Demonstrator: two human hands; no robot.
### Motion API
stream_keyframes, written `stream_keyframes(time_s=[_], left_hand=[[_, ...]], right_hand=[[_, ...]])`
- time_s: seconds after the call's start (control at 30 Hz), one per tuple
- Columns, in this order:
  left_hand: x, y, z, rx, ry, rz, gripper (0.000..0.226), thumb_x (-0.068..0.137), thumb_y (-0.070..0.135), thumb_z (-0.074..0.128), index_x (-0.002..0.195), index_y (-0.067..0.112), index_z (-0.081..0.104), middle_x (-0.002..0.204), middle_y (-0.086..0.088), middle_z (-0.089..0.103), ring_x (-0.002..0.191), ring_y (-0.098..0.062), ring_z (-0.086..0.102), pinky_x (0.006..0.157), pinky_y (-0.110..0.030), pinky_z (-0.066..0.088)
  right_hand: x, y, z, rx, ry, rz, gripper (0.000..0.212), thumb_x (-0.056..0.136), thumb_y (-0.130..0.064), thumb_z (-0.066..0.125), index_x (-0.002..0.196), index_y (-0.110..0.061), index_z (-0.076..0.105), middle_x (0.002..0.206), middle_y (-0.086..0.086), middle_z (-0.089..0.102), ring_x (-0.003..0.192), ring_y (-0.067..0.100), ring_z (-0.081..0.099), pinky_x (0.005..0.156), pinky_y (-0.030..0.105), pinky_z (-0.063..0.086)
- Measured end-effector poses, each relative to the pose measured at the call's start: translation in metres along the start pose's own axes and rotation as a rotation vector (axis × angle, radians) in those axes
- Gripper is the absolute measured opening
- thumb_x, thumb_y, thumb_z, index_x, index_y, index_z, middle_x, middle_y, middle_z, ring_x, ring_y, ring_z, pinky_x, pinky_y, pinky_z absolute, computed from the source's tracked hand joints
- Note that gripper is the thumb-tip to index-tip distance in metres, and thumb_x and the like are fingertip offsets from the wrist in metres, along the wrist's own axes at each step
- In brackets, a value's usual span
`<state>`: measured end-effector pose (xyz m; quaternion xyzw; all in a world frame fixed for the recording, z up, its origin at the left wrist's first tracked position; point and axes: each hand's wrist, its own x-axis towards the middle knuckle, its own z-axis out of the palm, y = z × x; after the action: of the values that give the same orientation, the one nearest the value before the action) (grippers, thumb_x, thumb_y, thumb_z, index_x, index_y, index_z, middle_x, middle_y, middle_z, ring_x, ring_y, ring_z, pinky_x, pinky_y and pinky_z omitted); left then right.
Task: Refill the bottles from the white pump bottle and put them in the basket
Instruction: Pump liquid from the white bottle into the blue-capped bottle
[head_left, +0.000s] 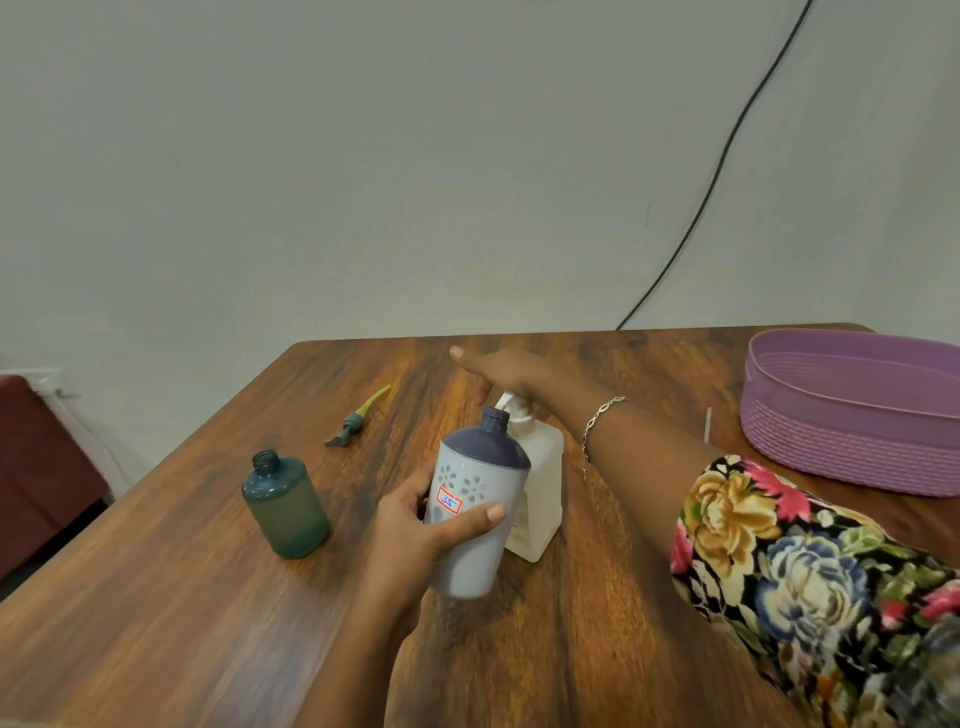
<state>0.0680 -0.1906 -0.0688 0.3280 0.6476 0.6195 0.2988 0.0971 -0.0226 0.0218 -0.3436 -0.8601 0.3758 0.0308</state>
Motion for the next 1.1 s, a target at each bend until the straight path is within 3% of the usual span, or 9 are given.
stream_keyframes(time_s=[0.17, 0.3, 0.4, 0.53, 0.63, 0.7, 0.83, 0.97, 1.1], left_hand=[[0.0, 0.001, 0.003, 0.002, 0.011, 0.001, 0.071, 0.03, 0.047, 0.079, 0.097, 0.025, 0.065, 0.086, 0.002, 0.072, 0.076, -0.012, 0.068, 0.059, -0.023, 0.053], [0.003, 0.001, 0.002, -0.001, 0.006, 0.013, 0.072, 0.034, 0.047, 0.079, 0.1, 0.024, 0.065, 0.089, 0.002, 0.072, 0.078, -0.013, 0.069, 0.061, -0.025, 0.055], [0.004, -0.001, 0.006, -0.001, -0.021, -0.003, 0.07, 0.037, 0.044, 0.08, 0.103, 0.025, 0.063, 0.09, 0.003, 0.072, 0.078, -0.012, 0.069, 0.059, -0.022, 0.054], [0.004, -0.001, 0.004, 0.013, -0.006, -0.012, 0.071, 0.036, 0.044, 0.081, 0.102, 0.022, 0.065, 0.087, 0.003, 0.072, 0.077, -0.013, 0.068, 0.059, -0.023, 0.054], [0.005, 0.001, 0.003, 0.026, -0.022, -0.022, 0.067, 0.039, 0.042, 0.082, 0.1, 0.024, 0.064, 0.087, 0.005, 0.072, 0.078, -0.012, 0.068, 0.059, -0.022, 0.053], [0.006, 0.002, 0.003, 0.028, -0.021, -0.023, 0.059, 0.044, 0.037, 0.082, 0.1, 0.026, 0.063, 0.089, 0.004, 0.071, 0.079, -0.012, 0.068, 0.06, -0.022, 0.053], [0.006, 0.0, 0.002, 0.036, -0.019, -0.014, 0.074, 0.034, 0.048, 0.079, 0.103, 0.024, 0.063, 0.091, 0.003, 0.071, 0.079, -0.011, 0.068, 0.06, -0.022, 0.053], [0.008, 0.0, 0.003, 0.037, -0.025, -0.017, 0.076, 0.033, 0.05, 0.078, 0.102, 0.023, 0.063, 0.092, 0.001, 0.071, 0.079, -0.012, 0.068, 0.062, -0.024, 0.054], [0.011, 0.0, 0.001, 0.036, -0.014, -0.013, 0.075, 0.034, 0.049, 0.079, 0.102, 0.021, 0.064, 0.09, 0.002, 0.071, 0.079, -0.012, 0.068, 0.064, -0.026, 0.056]], right_hand=[[-0.005, 0.0, -0.011, 0.037, -0.053, 0.054, 0.077, 0.092, -0.064, 0.025, 0.135, -0.003, 0.045, 0.107, 0.014, 0.055, 0.074, 0.021, 0.052, 0.067, 0.026, 0.041], [-0.002, -0.002, -0.008, -0.055, 0.013, 0.016, 0.074, 0.094, -0.061, 0.023, 0.136, -0.003, 0.044, 0.134, 0.02, 0.051, 0.114, 0.033, 0.055, 0.084, 0.034, 0.045], [0.004, 0.003, -0.002, -0.143, 0.043, 0.021, 0.071, 0.096, -0.058, 0.024, 0.132, -0.003, 0.049, 0.134, 0.017, 0.051, 0.094, 0.025, 0.05, 0.078, 0.029, 0.036], [0.006, 0.006, -0.001, -0.083, 0.002, 0.035, 0.071, 0.096, -0.058, 0.025, 0.135, -0.004, 0.046, 0.134, 0.015, 0.05, 0.107, 0.028, 0.056, 0.071, 0.029, 0.037], [0.002, 0.007, -0.011, 0.162, -0.046, 0.075, 0.07, 0.093, -0.061, 0.03, 0.134, -0.006, 0.046, 0.093, 0.005, 0.058, 0.069, 0.016, 0.053, 0.065, 0.027, 0.048], [0.004, 0.006, -0.016, 0.15, -0.057, 0.097, 0.074, 0.091, -0.065, 0.029, 0.132, -0.006, 0.046, 0.077, 0.002, 0.054, 0.062, 0.015, 0.044, 0.058, 0.025, 0.048], [0.006, 0.001, -0.018, 0.097, -0.062, 0.12, 0.078, 0.088, -0.069, 0.031, 0.126, -0.005, 0.053, 0.105, 0.013, 0.052, 0.083, 0.025, 0.053, 0.066, 0.035, 0.047], [0.006, 0.002, -0.019, 0.077, -0.069, 0.121, 0.076, 0.09, -0.066, 0.03, 0.132, -0.006, 0.048, 0.082, 0.009, 0.055, 0.071, 0.02, 0.05, 0.055, 0.029, 0.04], [0.003, 0.001, -0.016, 0.023, -0.065, 0.099, 0.076, 0.091, -0.065, 0.029, 0.135, -0.006, 0.046, 0.106, 0.011, 0.046, 0.075, 0.02, 0.047, 0.053, 0.028, 0.039]])
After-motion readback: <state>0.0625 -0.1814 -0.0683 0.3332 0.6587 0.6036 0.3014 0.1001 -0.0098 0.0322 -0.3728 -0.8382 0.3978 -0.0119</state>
